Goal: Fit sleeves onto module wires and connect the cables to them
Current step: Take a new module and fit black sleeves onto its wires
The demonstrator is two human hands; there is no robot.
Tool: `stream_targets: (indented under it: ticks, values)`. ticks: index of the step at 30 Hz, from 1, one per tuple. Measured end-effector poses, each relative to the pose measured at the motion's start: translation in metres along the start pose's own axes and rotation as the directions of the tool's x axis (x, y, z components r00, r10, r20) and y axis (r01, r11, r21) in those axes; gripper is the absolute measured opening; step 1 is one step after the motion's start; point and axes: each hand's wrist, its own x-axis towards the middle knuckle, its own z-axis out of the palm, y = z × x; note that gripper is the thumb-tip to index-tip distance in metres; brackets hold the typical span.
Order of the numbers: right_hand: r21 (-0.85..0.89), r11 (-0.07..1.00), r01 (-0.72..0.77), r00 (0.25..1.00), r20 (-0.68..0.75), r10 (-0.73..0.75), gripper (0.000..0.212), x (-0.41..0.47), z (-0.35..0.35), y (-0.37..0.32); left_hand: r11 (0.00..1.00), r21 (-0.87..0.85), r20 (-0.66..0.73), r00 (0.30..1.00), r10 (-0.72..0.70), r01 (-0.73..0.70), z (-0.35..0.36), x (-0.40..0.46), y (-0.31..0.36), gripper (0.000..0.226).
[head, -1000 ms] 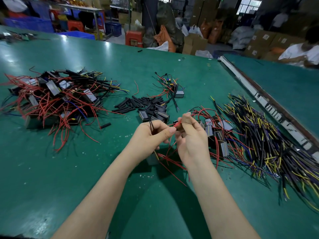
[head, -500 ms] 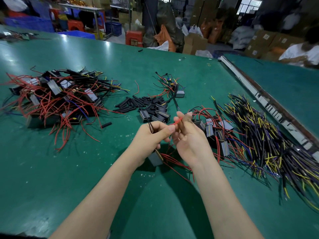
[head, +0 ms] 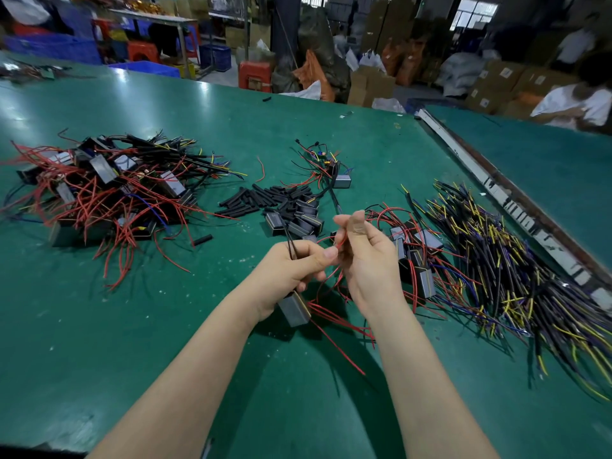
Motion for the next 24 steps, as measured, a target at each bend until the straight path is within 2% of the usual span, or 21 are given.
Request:
stream_targets:
  ticks: [4, 7, 12, 17, 21, 24]
  values:
    - [0.116, 0.993, 0.017, 0.997, -0.082, -0.007, 0.003, 0.001, 0.000, -0.002, 0.999, 0.044, 0.049, 0.999, 0.016, -0.018, 0.001, -0.001, -0.002, 0.025]
    - [0.173, 0.984, 0.050, 0.986, -0.163, -0.022, 0.008, 0.003, 0.002, -0.001, 0.999, 0.047, 0.035, 0.999, 0.025, -0.026, 0.001, -0.001, -0.002, 0.023]
    - [0.153, 0.980, 0.124, 0.958, -0.275, -0.078, 0.011, 0.004, 0.002, 0.004, 0.997, 0.042, 0.036, 0.998, 0.058, -0.060, 0.005, 0.001, -0.005, 0.028]
    - [-0.126, 0.967, 0.220, 0.942, -0.229, -0.244, 0.013, 0.002, -0.005, 0.002, 0.995, -0.084, -0.087, 0.995, 0.040, -0.047, 0.004, 0.006, -0.003, 0.040]
    - [-0.423, 0.841, 0.337, 0.900, -0.118, -0.420, 0.022, 0.000, -0.006, 0.007, 0.993, 0.103, -0.083, 0.994, 0.064, -0.056, 0.003, 0.003, -0.006, 0.046]
    - [-0.649, 0.679, 0.343, 0.910, 0.049, -0.413, 0.013, 0.001, -0.010, 0.011, 0.968, 0.246, -0.095, 0.993, 0.070, -0.045, 0.002, 0.004, -0.006, 0.047]
